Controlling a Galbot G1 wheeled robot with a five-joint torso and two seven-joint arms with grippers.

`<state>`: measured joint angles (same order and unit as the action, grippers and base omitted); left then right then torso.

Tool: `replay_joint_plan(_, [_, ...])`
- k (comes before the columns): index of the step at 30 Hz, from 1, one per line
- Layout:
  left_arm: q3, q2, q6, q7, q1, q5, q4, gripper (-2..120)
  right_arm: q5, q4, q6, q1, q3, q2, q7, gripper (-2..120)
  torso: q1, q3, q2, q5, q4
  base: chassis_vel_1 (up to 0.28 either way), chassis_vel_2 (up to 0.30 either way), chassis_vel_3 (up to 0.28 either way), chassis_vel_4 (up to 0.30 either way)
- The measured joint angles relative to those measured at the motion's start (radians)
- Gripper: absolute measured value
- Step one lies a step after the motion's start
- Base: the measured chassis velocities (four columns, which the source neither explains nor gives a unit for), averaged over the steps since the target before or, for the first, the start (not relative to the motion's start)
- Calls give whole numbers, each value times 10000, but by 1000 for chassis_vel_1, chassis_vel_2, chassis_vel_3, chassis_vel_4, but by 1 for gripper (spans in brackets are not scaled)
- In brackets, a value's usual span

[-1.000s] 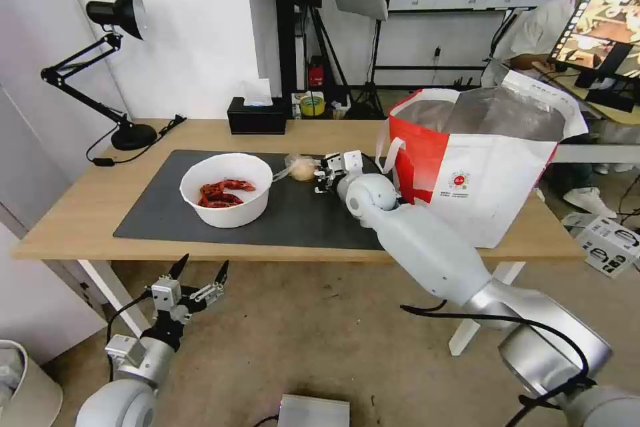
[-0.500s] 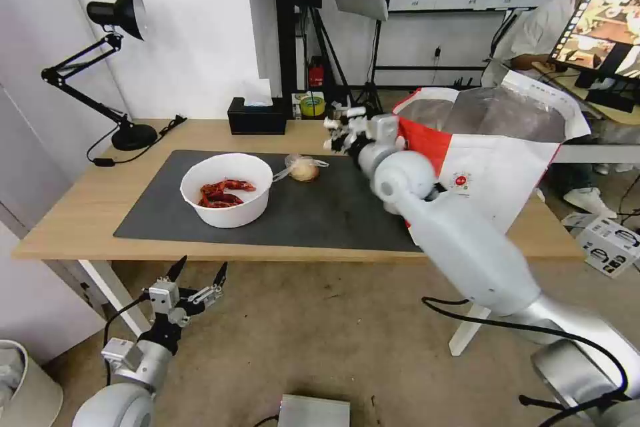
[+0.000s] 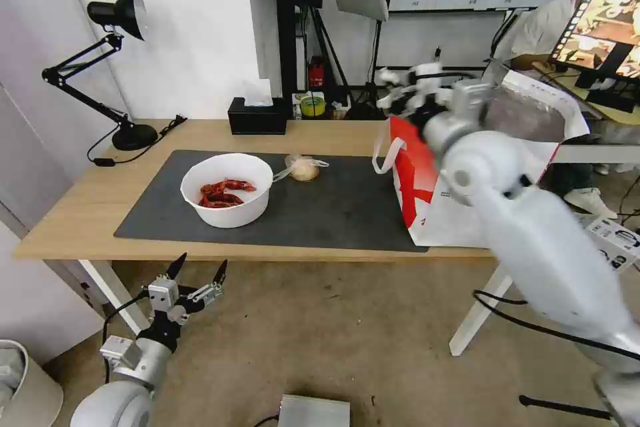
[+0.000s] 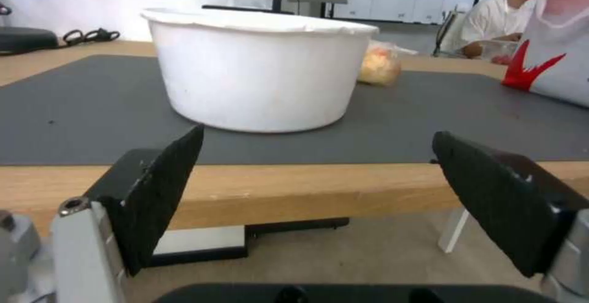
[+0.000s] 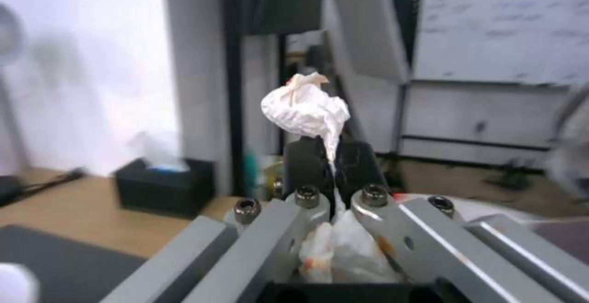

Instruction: Pick up the trash from the table and place it into the takeout bag.

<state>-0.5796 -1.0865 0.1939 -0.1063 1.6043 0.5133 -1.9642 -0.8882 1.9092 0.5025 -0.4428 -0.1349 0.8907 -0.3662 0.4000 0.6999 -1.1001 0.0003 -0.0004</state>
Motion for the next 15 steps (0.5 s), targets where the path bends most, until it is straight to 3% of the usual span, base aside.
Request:
replay_joint_plan(6, [163, -96, -1, 4, -6, -138, -65, 100, 1055, 270, -759, -1177, -922, -695, 297, 0, -1, 0, 0, 0, 2, 0, 0, 0, 0])
replay_joint_plan(15, [267, -144, -23, 5, 70, -244, -229, 100, 960, 160, -706, -2338, -1494, -891, 20, 0, 0, 1, 0, -1, 2, 0, 0, 0, 0])
